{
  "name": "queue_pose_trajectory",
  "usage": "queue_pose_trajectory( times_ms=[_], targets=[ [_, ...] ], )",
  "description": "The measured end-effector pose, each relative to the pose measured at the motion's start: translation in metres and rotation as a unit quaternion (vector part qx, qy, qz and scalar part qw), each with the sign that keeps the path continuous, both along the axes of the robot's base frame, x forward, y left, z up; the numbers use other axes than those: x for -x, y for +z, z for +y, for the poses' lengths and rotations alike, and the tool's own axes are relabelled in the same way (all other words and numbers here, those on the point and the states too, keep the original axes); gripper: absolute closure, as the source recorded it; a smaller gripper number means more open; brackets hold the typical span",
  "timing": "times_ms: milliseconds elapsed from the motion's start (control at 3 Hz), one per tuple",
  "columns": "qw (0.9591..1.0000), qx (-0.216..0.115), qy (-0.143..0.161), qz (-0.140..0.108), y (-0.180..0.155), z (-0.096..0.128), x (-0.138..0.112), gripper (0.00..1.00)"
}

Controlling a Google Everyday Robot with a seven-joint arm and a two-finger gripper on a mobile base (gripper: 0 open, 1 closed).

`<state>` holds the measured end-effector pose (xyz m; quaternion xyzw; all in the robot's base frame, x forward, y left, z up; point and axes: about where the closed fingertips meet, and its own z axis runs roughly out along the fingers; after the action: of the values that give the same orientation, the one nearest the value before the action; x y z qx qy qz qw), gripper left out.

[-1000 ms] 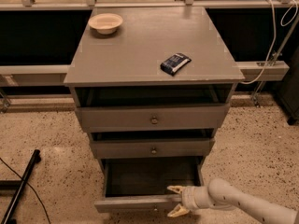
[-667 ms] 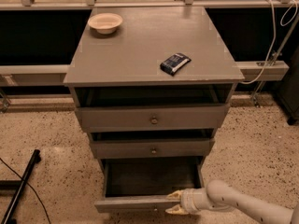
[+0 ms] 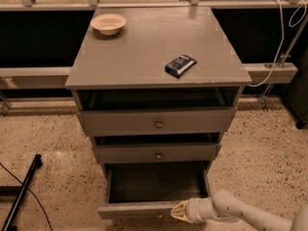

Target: Close bottom drawer

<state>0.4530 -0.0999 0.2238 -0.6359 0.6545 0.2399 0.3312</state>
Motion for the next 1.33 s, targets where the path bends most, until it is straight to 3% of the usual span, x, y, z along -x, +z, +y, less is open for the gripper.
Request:
queue_pose_trajectory(
  times_ms=[333, 667, 1333],
  targets=[
    [0.9999, -0.006, -0.016, 0.002, -0.055, -0.001, -0.003, 1.00],
    [0.9996, -0.011, -0.027, 0.003, -0.085, -0.002, -0.004, 1.00],
    [0.9926, -0.067, -0.098, -0.028, -0.112, -0.009, -0.036, 1.00]
  ],
)
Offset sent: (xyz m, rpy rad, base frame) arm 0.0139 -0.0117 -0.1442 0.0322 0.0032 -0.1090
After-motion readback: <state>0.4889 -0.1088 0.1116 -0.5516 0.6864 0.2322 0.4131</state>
